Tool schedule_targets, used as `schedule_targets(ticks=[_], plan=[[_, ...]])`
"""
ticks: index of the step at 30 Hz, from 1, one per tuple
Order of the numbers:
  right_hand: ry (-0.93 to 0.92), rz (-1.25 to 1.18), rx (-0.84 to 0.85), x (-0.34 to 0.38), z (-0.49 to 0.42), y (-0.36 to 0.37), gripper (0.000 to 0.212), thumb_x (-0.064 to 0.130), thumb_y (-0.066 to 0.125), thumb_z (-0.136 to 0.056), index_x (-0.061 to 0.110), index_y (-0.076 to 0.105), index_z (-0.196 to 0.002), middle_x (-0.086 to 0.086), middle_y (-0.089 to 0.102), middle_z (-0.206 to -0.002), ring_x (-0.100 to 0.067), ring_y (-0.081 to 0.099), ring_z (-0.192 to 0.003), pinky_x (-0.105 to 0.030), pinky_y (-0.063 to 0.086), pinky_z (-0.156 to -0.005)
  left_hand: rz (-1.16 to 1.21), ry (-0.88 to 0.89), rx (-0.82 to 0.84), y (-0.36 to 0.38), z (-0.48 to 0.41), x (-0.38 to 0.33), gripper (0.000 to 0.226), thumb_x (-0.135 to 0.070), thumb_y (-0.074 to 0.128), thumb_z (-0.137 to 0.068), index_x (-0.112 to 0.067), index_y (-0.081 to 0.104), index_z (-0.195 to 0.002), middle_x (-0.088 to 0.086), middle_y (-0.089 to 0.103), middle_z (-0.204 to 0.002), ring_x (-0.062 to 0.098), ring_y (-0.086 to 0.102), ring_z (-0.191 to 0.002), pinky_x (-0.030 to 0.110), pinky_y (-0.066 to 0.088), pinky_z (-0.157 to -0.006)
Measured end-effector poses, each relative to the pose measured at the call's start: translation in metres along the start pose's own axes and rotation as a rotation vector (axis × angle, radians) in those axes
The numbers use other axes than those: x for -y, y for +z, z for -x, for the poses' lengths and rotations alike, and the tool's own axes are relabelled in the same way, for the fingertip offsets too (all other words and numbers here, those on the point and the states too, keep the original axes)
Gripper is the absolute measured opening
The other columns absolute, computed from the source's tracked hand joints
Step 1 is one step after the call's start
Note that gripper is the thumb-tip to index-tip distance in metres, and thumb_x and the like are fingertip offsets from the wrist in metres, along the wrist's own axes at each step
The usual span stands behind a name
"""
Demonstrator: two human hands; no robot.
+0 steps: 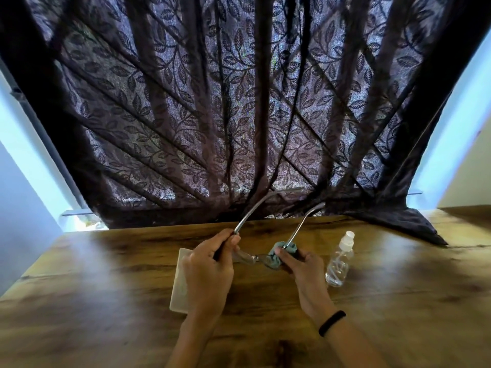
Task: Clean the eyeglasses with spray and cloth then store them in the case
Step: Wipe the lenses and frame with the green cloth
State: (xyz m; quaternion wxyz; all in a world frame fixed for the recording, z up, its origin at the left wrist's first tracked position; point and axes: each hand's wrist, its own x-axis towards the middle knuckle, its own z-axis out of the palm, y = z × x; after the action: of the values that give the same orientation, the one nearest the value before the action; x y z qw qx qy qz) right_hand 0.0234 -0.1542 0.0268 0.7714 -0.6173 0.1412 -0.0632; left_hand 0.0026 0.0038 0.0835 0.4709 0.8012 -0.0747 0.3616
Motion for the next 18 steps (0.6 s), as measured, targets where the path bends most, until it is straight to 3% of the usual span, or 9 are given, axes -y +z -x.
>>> schedule_targets(ticks=[3,6,8,18], plan=[[-0.08,0.049,-0.065,0.01,-0.006,-0.004,0.023,0.012,0.071,-0.075,0.006,0.066,-0.096,-0.011,0.071,-0.095,-0.022,0.067,-0.09,-0.035,0.053,-0.084,-0.096,0.046,0.07,-0.006,-0.001,0.002,0.013,-0.012,0.069,-0.077,-0.01,0.073,-0.089,-0.018,0.063,-0.068,-0.014,0.055,-0.056,0.003,0.043,-0.057],[-0.171,0.024,-0.141,0.021,-0.016,-0.009,0.023,0.005,0.07,-0.076,0.003,0.066,-0.099,-0.012,0.07,-0.094,-0.015,0.066,-0.083,-0.015,0.053,-0.066,-0.195,0.067,0.147,-0.009,-0.001,0.003,0.012,-0.015,0.073,-0.075,-0.012,0.074,-0.087,-0.006,0.07,-0.063,0.003,0.062,-0.053,0.01,0.039,-0.049],[-0.215,0.02,-0.177,0.027,-0.022,-0.012,0.025,0.004,0.07,-0.076,0.002,0.066,-0.1,-0.01,0.07,-0.093,-0.013,0.065,-0.08,-0.011,0.051,-0.061,-0.257,0.073,0.184,-0.009,0.002,0.003,0.012,-0.015,0.075,-0.072,-0.014,0.074,-0.085,-0.003,0.071,-0.062,0.01,0.064,-0.053,0.006,0.033,-0.05],[-0.447,0.082,-0.333,0.028,-0.025,-0.014,0.025,0.004,0.072,-0.074,0.011,0.066,-0.097,0.007,0.066,-0.079,0.008,0.062,-0.065,-0.005,0.048,-0.056,-0.28,-0.007,0.217,-0.007,0.002,0.001,0.007,-0.016,0.071,-0.079,-0.014,0.074,-0.085,-0.004,0.071,-0.062,0.005,0.06,-0.052,0.006,0.028,-0.054]])
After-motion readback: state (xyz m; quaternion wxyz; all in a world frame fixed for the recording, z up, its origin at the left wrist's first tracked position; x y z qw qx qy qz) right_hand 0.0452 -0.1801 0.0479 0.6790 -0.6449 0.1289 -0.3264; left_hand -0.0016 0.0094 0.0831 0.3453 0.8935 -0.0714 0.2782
